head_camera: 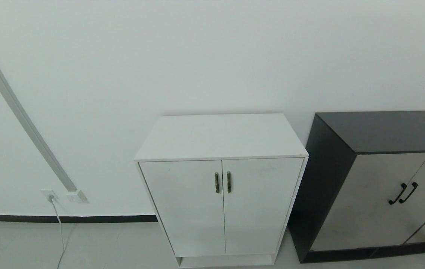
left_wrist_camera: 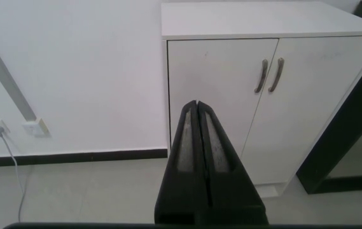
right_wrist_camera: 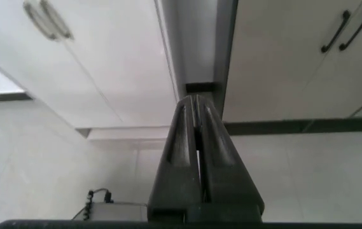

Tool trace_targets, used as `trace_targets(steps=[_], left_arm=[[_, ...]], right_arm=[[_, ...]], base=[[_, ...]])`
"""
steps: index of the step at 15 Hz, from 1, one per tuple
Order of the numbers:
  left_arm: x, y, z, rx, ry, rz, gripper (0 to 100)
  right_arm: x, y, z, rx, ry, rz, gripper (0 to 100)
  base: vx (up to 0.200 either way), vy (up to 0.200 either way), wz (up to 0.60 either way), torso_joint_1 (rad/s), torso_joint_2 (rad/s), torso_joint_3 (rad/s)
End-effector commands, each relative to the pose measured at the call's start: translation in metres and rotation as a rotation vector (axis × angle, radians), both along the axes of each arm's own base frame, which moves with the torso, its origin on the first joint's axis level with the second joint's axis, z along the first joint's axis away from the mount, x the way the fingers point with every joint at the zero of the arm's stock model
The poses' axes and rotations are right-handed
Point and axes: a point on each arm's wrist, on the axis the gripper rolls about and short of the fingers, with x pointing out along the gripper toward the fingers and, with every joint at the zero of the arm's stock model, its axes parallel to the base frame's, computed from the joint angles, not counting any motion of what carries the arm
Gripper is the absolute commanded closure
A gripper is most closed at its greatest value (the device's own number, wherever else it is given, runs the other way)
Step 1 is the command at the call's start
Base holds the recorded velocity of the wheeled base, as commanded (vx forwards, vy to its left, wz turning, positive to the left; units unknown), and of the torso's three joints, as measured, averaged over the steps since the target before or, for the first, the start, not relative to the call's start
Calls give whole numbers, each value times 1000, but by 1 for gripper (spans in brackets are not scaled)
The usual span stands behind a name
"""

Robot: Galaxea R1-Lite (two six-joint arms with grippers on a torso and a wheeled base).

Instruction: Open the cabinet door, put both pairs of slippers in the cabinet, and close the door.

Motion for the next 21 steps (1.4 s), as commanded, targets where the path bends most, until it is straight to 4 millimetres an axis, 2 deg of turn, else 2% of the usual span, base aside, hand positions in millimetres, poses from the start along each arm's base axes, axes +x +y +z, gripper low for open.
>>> trace_targets(steps=[1,8,11,15,21], left_arm=[[0,0,0,0,1,0,100],[0,0,0,-2,1,0,100],[0,0,0,-2,1,0,100],[0,0,0,0,1,0,100],[0,0,0,-5,1,0,100]], right_arm=[[-11,-1,-2,7,-95,14,100],[-16,-4,-5,10,-158,191,100],[-11,-1,-4,-77,-97,55,100],[-12,0,-4,-88,-100,-101,100],[-26,0,-8,-76,-282,-80,100]], base=[[0,0,0,0,0,0],[0,0,0,0,0,0],[0,0,0,0,0,0],[0,0,0,0,0,0],[0,0,0,0,0,0]])
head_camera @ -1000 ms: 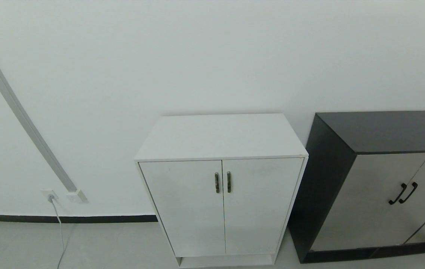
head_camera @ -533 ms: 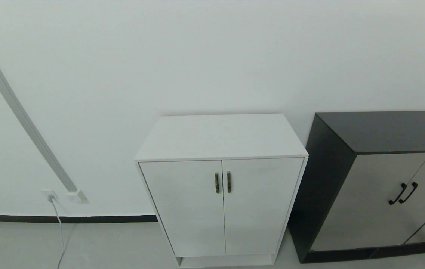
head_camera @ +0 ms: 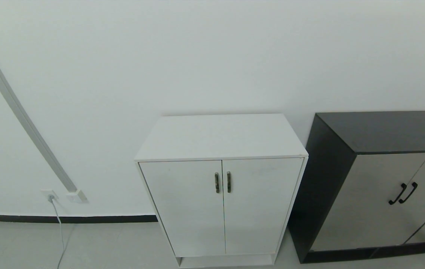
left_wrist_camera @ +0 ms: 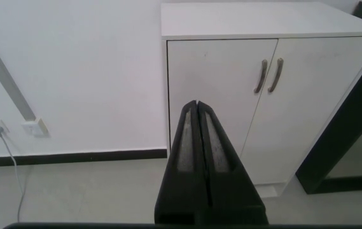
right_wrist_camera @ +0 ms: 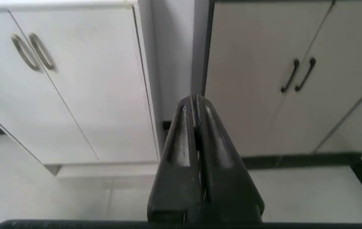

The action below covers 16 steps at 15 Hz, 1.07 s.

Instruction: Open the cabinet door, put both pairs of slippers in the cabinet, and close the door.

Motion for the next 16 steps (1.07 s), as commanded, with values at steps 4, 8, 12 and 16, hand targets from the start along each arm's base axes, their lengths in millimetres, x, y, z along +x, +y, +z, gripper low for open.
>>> trace_targets(steps=[4,8,12,16], left_arm=[[0,0,0,-1,1,0,100],[0,0,0,2,1,0,100],[0,0,0,2,1,0,100],[0,0,0,2,1,0,100]], right_arm=[[-5,0,-1,90,-81,-12,100],[-5,0,-1,93,-81,-21,100],[-5,0,-1,91,-81,-18,100],[-5,0,-1,90,-81,-18,100]], base=[[0,0,0,0,0,0],[0,0,0,0,0,0],[0,0,0,0,0,0],[0,0,0,0,0,0]])
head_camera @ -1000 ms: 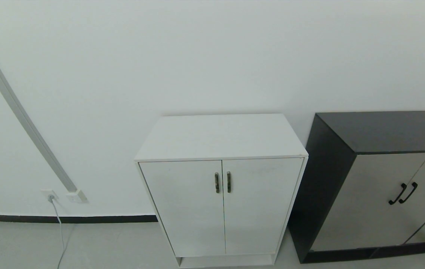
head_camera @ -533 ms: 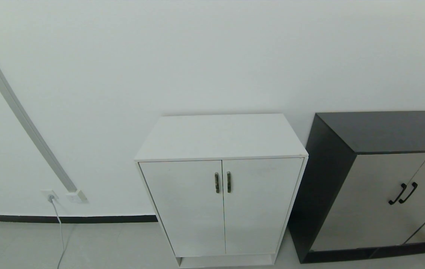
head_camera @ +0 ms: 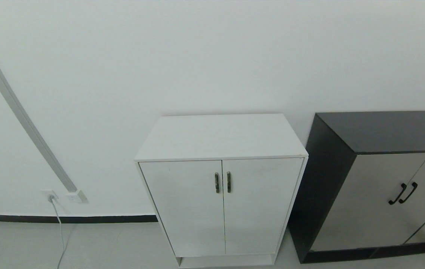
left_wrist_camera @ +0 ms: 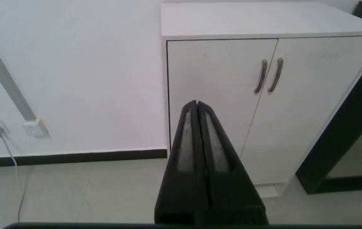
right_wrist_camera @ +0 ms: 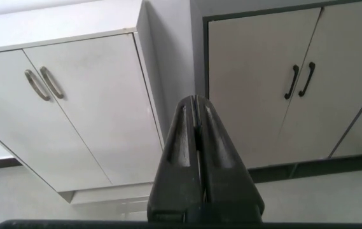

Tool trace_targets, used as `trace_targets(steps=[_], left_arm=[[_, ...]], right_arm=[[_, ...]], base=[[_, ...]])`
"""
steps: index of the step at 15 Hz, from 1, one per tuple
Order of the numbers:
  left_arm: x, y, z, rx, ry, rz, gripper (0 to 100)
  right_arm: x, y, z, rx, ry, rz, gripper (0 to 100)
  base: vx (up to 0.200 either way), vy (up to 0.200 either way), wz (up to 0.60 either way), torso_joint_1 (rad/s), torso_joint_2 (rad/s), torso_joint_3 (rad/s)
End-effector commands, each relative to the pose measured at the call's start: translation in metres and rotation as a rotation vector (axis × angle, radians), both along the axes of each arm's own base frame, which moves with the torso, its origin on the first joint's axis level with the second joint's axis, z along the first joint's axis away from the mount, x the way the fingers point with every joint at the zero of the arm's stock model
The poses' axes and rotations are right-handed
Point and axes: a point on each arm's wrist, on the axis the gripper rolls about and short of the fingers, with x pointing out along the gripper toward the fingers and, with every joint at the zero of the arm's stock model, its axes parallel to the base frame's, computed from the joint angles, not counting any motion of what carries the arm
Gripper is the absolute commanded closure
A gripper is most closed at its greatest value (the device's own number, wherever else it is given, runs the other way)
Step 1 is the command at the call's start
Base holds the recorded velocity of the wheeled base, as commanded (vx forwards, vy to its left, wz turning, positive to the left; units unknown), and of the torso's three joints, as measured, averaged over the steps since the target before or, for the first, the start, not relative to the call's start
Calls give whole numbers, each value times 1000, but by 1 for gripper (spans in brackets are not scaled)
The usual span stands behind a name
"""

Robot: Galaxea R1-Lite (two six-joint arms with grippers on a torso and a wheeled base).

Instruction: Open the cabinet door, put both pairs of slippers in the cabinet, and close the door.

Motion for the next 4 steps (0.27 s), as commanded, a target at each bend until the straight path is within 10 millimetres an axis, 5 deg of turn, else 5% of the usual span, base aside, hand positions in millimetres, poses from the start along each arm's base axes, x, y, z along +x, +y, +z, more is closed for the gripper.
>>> trace_targets(steps=[1,4], left_arm=[[0,0,0,0,1,0,100],[0,0,0,0,-1,0,100]], right_arm=[[0,0,0,0,2,2,100],[0,0,0,1,2,0,100]], base=[[0,0,0,0,0,0],[0,0,0,0,0,0]])
